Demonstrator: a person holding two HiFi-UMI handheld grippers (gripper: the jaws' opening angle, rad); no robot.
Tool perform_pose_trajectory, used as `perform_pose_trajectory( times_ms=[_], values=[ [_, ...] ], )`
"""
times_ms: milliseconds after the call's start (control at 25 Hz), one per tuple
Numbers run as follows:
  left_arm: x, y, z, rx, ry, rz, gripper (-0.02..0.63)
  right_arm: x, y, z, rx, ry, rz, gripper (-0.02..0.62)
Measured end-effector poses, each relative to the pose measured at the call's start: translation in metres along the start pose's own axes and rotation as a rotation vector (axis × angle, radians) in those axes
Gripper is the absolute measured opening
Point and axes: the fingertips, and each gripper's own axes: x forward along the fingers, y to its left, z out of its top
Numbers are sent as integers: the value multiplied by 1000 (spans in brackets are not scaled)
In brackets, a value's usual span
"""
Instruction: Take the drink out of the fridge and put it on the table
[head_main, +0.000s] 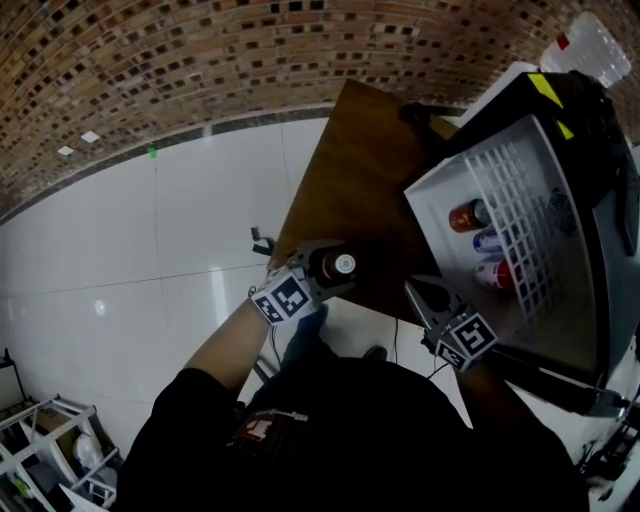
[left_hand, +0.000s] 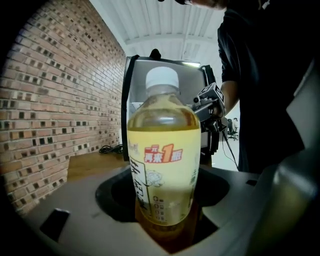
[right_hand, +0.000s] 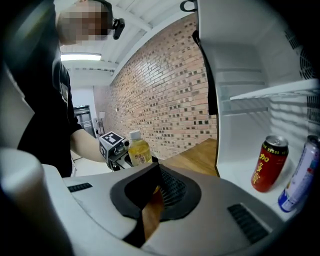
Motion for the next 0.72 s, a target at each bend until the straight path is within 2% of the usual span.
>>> perform_pose_trajectory(
  times_ms=[200, 240, 360, 440, 520, 600, 720],
  values=[
    [1, -1, -3, -31, -4, -13, 321, 2, 6, -5, -7, 14, 10, 2],
    [-1, 0, -3, -42, -2, -7, 367, 2, 7, -5, -8, 13, 11, 2],
    [-12, 5, -3, -79, 5, 33, 442, 0, 10, -4, -8, 9, 10, 2],
    [-30, 10, -1, -101, 2, 93, 442, -2, 14, -1, -12, 7, 14, 2],
    [-59, 13, 7, -125, -24, 180, 432, -6, 21, 6, -8, -2, 26, 2],
    [-90, 6, 27, -165, -89, 242, 386, -13, 33, 15, -1, -15, 47, 2],
    [-124, -19, 68, -217, -197, 251, 287, -32, 50, 32, 3, -52, 84, 2]
  ],
)
